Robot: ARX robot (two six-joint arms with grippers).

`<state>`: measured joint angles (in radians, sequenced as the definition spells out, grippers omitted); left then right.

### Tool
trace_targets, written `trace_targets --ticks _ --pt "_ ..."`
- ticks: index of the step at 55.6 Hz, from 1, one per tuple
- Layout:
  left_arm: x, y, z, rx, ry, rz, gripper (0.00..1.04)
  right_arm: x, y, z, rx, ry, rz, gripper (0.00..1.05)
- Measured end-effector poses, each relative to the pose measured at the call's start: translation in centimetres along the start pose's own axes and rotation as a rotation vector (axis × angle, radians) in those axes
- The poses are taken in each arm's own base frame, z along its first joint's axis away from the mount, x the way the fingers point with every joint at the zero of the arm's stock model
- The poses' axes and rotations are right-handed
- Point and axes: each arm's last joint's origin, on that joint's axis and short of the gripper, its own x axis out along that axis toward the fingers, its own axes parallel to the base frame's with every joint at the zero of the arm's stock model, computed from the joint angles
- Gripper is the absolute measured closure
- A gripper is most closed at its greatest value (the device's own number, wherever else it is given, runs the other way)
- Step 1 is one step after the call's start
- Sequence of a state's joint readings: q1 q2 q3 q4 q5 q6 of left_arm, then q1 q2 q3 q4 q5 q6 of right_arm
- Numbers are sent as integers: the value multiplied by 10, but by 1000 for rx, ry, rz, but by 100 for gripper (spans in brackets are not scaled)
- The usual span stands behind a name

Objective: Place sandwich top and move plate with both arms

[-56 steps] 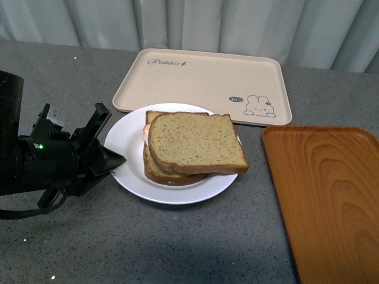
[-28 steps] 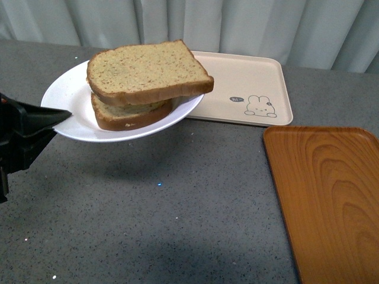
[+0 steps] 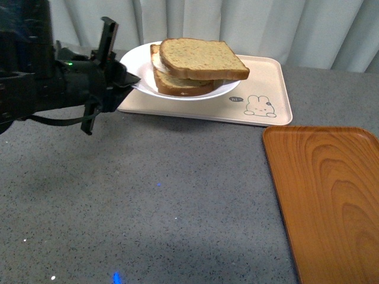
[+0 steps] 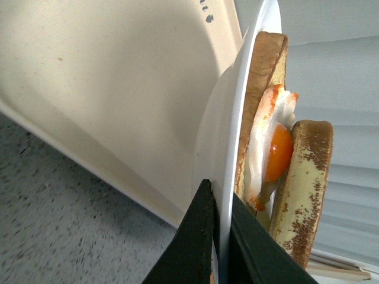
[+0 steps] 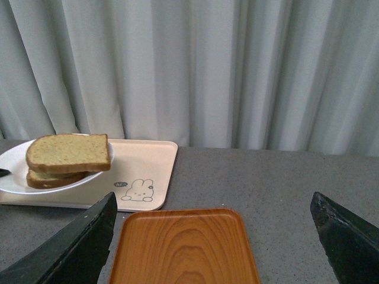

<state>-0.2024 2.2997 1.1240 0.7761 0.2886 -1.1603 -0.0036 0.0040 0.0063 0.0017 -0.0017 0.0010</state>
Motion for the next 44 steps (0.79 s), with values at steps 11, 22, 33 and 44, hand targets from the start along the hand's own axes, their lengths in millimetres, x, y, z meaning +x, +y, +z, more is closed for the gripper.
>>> trace_targets --ticks 11,22,33,44 --pt "48 2 -10 -7 8 48 101 0 0 0 0 0 0 9" --pt "73 -3 -7 -9 -1 71 101 0 0 0 0 0 0 9" --pt "78 -8 -1 -5 2 77 92 0 0 0 0 0 0 9" --pt "58 -2 -2 72 15 158 63 0 0 0 0 0 0 9"
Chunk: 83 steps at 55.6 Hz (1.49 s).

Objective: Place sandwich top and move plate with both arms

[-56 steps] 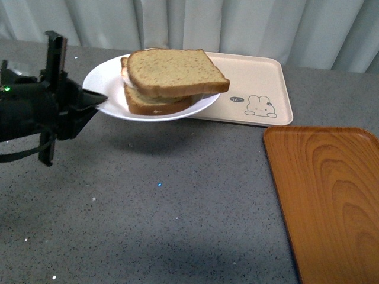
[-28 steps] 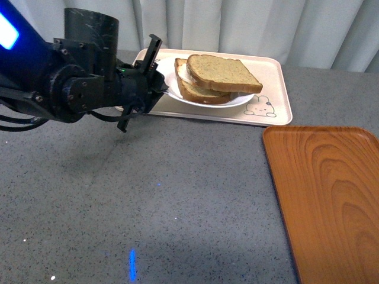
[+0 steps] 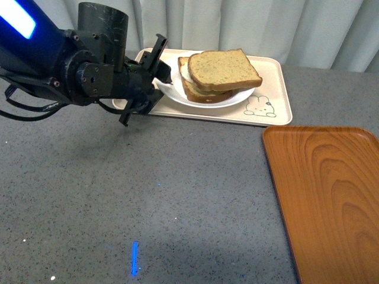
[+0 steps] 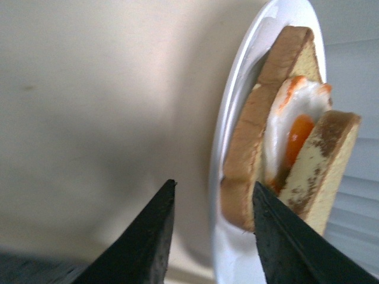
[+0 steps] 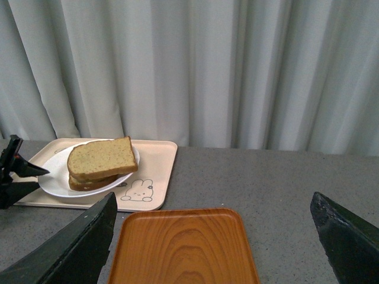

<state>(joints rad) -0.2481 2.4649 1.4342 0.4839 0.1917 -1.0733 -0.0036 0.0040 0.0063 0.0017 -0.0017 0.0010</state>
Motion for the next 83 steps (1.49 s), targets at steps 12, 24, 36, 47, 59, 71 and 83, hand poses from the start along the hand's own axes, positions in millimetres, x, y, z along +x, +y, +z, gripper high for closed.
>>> trace_targets --ticks 12,24,36,47,59,71,83 --pt "-91 -16 4 228 -110 49 24 0 0 0 0 0 0 9" --pt "-242 26 -19 713 -542 100 27 0 0 0 0 0 2 9" --pt "-300 36 -38 969 -711 77 70 0 0 0 0 1 2 9" --pt "-324 38 -40 1002 -700 69 100 0 0 0 0 1 0 9" --pt "-341 47 -47 997 -708 97 101 0 0 0 0 1 0 9" --pt "-352 49 -54 1003 -714 91 101 0 0 0 0 1 0 9" --pt "-362 50 -60 1004 -720 90 101 0 0 0 0 1 0 9"
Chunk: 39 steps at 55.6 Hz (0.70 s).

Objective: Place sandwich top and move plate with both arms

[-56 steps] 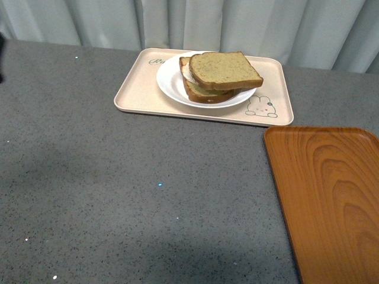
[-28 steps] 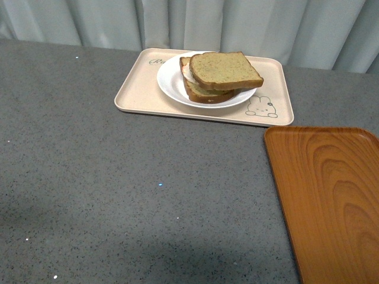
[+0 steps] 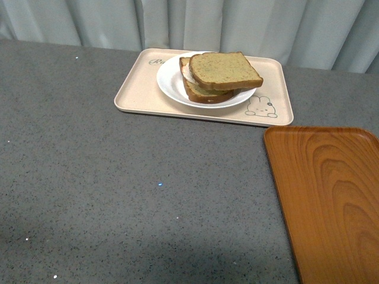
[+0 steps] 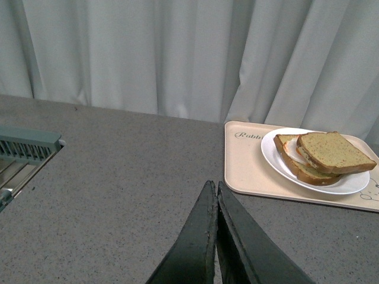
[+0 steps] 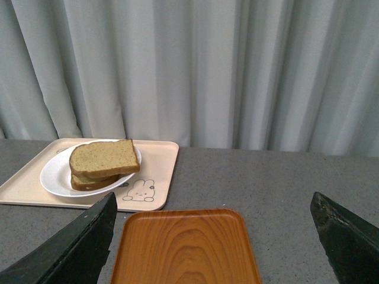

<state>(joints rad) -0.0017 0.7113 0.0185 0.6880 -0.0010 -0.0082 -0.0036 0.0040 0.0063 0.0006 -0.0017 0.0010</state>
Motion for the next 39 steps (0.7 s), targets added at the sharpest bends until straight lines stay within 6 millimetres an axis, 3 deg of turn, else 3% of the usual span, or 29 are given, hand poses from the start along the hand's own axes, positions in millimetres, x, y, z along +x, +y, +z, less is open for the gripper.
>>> trace_targets --ticks 39 --pt "-27 0 8 0 -26 -1 101 0 0 0 0 0 0 9"
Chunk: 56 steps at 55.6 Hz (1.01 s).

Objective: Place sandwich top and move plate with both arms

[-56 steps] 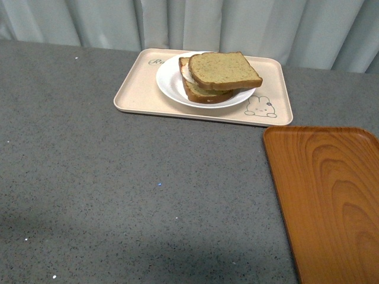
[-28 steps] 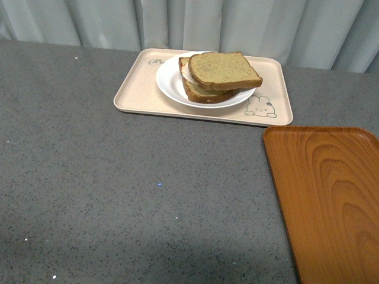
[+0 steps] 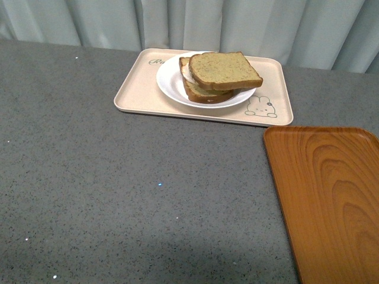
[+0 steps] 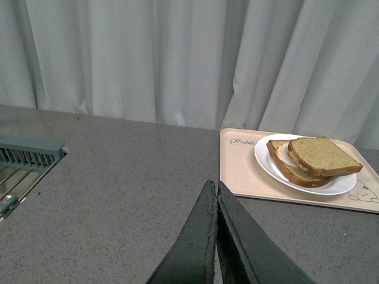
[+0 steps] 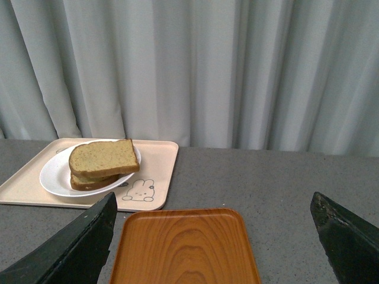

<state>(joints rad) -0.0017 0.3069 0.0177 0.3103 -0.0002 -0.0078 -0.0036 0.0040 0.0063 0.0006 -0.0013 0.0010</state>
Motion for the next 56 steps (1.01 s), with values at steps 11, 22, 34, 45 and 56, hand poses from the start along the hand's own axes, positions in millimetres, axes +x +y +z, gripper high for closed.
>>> trace_targets --ticks 11,22,34,45,56 --pt "-4 0 0 0 0 0 101 0 0 0 0 0 0 9" --pt "-7 0 0 0 0 0 101 0 0 0 0 0 0 9" --pt "-17 0 -5 0 34 0 101 0 0 0 0 0 0 9" --pt "-20 0 -3 0 7 0 100 0 0 0 0 0 0 9" --pt "-20 0 -3 0 7 0 68 0 0 0 0 0 0 9"
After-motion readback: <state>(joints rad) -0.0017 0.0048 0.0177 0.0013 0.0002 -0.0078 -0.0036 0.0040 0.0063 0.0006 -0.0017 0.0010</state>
